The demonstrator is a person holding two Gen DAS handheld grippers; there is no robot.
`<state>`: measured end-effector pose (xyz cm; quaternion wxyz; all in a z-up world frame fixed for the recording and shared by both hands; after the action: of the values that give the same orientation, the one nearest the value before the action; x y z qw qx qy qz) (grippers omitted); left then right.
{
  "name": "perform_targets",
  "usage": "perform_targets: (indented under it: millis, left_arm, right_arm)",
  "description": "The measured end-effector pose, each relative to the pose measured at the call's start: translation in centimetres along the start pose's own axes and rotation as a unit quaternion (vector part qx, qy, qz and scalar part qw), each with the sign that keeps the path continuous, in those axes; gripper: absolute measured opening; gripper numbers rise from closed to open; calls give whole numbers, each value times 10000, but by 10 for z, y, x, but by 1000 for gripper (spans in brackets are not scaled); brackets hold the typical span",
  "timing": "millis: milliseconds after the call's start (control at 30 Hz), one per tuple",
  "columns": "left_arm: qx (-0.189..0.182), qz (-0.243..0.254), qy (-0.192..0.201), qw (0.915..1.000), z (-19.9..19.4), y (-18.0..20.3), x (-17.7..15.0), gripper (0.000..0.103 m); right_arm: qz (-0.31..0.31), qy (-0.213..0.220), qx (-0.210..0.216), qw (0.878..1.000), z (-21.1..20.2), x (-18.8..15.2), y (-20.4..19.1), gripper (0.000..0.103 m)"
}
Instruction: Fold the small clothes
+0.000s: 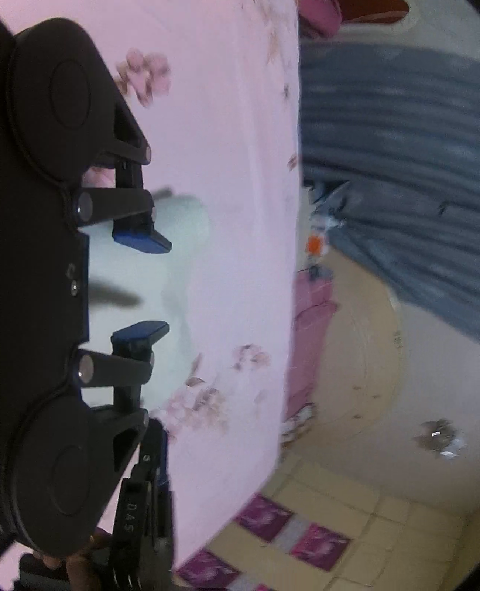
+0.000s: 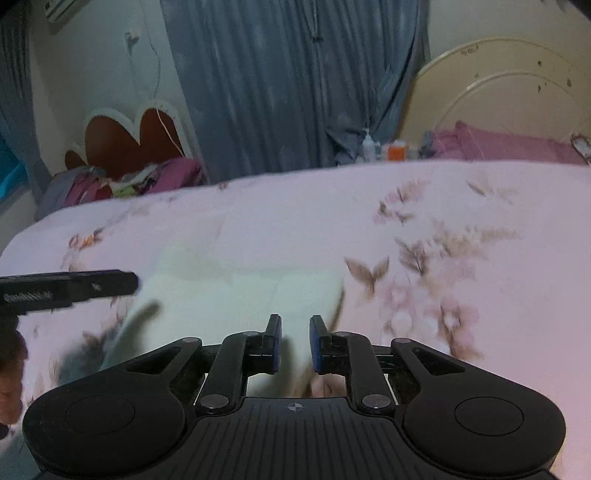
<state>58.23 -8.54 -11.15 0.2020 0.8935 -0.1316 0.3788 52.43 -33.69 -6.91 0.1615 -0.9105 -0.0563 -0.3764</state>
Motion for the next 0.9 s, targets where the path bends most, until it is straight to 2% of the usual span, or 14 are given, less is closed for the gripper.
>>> perform_targets:
  millis: [67, 100, 167, 233, 333, 400, 467, 567, 633, 667, 700, 767, 833, 900]
  left_arm:
    - [161, -34, -477, 9987, 33, -9, -4, 41]
    - [125, -141, -407, 9990, 33, -10, -3, 41]
    - [111, -60, -196, 9997, 19, -8, 0, 38]
    - [144, 74, 28, 9999, 8, -7, -3, 38]
    - [314, 166, -251, 9991, 24, -7, -7, 42]
    - [386, 210, -319, 9985, 32, -5, -6, 43]
    - [478, 421, -391, 9972, 30, 2, -2, 43]
    - [293, 442, -208, 9984, 0, 6, -6, 41]
    - [61, 240, -55, 9997, -21, 0, -16, 40]
    - [11, 131, -11, 9999, -29, -3, -23, 40]
    - [-22, 49, -23, 10000, -31, -5, -29, 40]
    - [-85, -135, -150, 9998, -34, -10, -43, 41]
    - [0, -198, -343, 9992, -27, -11, -54, 42]
    - [7, -346, -285, 9990, -26, -13, -60, 43]
  right_arm:
    - [-240, -562, -158, 9980, 36, -2, 0, 16]
    - [-222, -787, -286, 9962, 51, -5, 5, 16]
    - [101, -725, -200, 9971, 47, -1, 13, 16]
    - [-70, -469, -350, 9983, 35, 1, 9, 16]
    - [57, -192, -37, 9998, 28, 2, 6, 16]
    - [-133, -665, -224, 9974, 54, -6, 7, 16]
    - [3, -607, -178, 9980, 57, -4, 13, 16]
    - [4, -421, -297, 9987, 40, 2, 9, 16]
    - [152, -318, -121, 9993, 21, 1, 10, 16]
    - [322, -329, 11, 9989, 13, -2, 13, 19]
    - [475, -340, 157, 9982, 5, -5, 17, 39]
    - [701, -318, 388, 9963, -8, -15, 16, 57]
    - [845, -390, 541, 9942, -21, -24, 18, 57]
    - [788, -480, 535, 9943, -26, -38, 11, 55]
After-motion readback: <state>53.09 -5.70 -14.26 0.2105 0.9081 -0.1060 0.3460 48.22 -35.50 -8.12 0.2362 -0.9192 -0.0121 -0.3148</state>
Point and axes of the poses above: each gripper's, at about its wrist camera, not at the fingertips, and z roughly the way its jaws point, y to its right, x to its top, the point moved 1 cm from there along z, roughly the way its jaws point, and after that the axes turned 1 degree about -x, right-handed, at the moved point
